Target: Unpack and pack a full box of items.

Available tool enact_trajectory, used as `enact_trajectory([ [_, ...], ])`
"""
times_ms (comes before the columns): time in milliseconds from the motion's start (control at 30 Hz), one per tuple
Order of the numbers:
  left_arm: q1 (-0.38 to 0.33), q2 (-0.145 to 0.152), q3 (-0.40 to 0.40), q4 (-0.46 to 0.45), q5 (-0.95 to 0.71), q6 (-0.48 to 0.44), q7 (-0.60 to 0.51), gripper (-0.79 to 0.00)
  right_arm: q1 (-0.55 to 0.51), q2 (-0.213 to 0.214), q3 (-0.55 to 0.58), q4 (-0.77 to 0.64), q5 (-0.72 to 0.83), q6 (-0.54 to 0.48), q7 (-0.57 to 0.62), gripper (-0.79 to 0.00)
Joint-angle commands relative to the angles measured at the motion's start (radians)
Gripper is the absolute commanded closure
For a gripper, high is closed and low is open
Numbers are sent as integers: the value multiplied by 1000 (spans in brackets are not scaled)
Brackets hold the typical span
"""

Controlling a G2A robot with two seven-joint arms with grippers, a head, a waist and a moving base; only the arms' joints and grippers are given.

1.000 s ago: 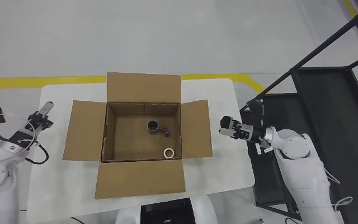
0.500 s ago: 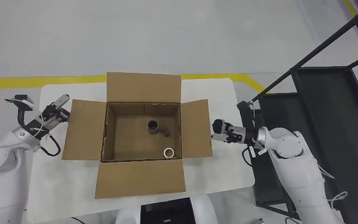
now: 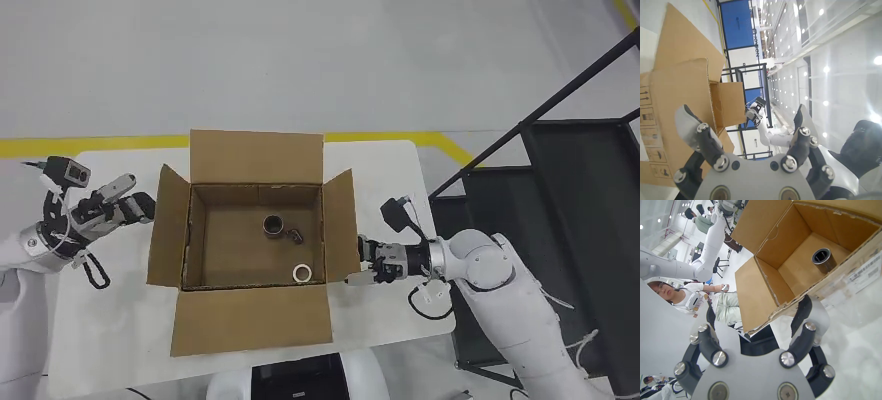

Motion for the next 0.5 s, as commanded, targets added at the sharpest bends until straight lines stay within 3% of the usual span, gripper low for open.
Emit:
enact_trajectory([
  [0, -22, -1, 48, 1, 38, 10, 6, -785, 9, -2, -34, -8, -11, 5, -3, -785],
  [233, -126, -7, 215, 72, 145, 21, 16, -785, 54, -12, -163, -16, -76, 30, -33, -785],
  [467, -161, -9, 277, 122, 189, 6, 42, -785, 119, -27, -271, 8, -188, 72, -96, -785],
])
